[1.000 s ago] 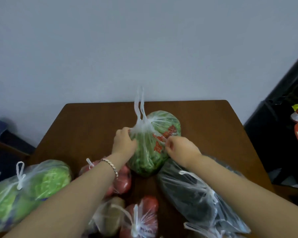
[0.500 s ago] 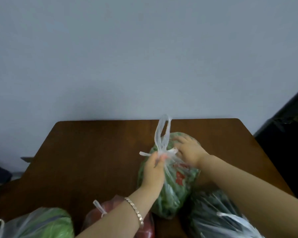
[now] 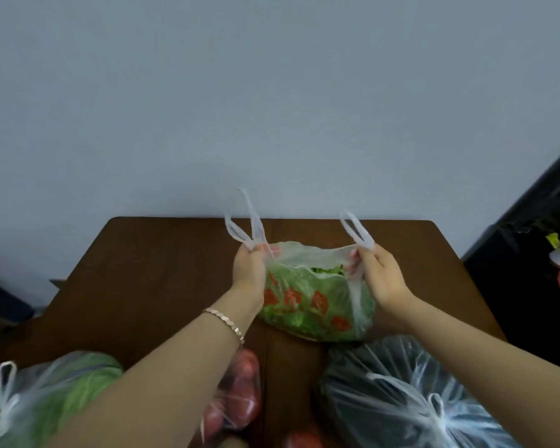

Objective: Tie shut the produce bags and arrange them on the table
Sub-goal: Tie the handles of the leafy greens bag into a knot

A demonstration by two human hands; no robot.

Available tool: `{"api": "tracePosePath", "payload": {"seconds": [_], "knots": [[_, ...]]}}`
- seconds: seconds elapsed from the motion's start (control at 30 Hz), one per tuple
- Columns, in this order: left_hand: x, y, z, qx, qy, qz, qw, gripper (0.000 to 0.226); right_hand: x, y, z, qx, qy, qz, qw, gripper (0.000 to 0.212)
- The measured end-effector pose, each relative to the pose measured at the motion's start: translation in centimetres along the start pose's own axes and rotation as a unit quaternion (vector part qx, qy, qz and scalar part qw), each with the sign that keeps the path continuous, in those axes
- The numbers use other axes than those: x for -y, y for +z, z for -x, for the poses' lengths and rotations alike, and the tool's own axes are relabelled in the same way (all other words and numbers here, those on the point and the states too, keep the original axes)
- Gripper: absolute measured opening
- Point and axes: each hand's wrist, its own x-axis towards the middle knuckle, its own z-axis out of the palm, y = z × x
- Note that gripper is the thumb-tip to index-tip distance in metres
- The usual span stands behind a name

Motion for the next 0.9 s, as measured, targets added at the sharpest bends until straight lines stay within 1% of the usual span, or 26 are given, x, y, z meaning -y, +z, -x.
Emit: {"api": "tracePosePath", "payload": {"seconds": [0.07,0.13,0.23,0.27,0.3,0.37,0.43,0.5,0.53,0.57,0.6,0.63,0.7,0.77,0.83,0.9], "knots": [[0.1,0.4,1.2,0.031,0.034,-0.074,0.996,0.026,0.2,-0.2,1.4,0.044,0.005,-0.015,0.999,0.034],[0.3,0.8,2.3,0.074,0.095,-0.112,0.986,0.033,0.4,-0.3,2.5,0.050,-0.047,-0.030,0.997,0.033],[0.1,0.9,3.6,0.124,0.210,-0.102,0.964,0.031,1.3,-0.2,3.5,0.020,-0.122,-0.027,0.992,0.029],[0.2,0.9,3.8,0.135,0.230,-0.092,0.959,0.030,1.5,-0.2,3.6,0.013,-0.135,-0.016,0.991,0.030],[0.3,0.7,4.1,0.139,0.234,-0.091,0.958,0.031,1.7,-0.1,3.5,0.016,-0.131,-0.017,0.991,0.032],[0.9,0.2,4.2,0.131,0.213,-0.101,0.963,0.028,2.3,0.3,3.3,0.040,-0.089,-0.103,0.990,0.040],[1.6,-0.2,4.0,0.113,0.157,-0.084,0.977,0.029,2.8,1.0,2.8,0.042,-0.016,-0.191,0.981,0.043],[1.9,-0.3,4.2,0.121,0.093,-0.070,0.986,0.044,2.8,1.8,2.3,0.043,0.068,-0.179,0.981,0.043],[2.3,-0.4,4.3,0.139,0.085,-0.095,0.982,0.053,2.8,2.3,2.2,0.053,0.105,-0.155,0.981,0.042],[2.7,-0.4,4.4,0.155,0.089,-0.133,0.975,0.056,2.8,2.8,2.2,0.064,0.130,-0.123,0.982,0.040],[3.1,-0.5,4.6,0.165,0.093,-0.166,0.968,0.055,2.8,3.3,2.5,0.076,0.136,-0.093,0.983,0.036],[3.3,-0.6,4.8,0.164,0.088,-0.179,0.966,0.050,2.8,3.7,2.8,0.090,0.125,-0.065,0.986,0.033],[3.6,-0.6,4.8,0.144,0.056,-0.167,0.974,0.033,2.6,4.3,3.6,0.126,0.056,0.000,0.990,0.034],[3.7,-0.7,4.7,0.117,0.006,-0.141,0.983,0.032,2.2,5.1,4.8,0.170,-0.003,0.043,0.985,0.032],[3.7,-1.0,4.7,0.132,-0.018,-0.128,0.983,0.035,2.0,5.6,6.0,0.196,-0.032,0.020,0.980,0.027],[3.4,-1.1,5.1,0.166,-0.007,-0.149,0.975,0.038,1.6,5.5,6.6,0.203,-0.047,-0.034,0.977,0.029]]}}
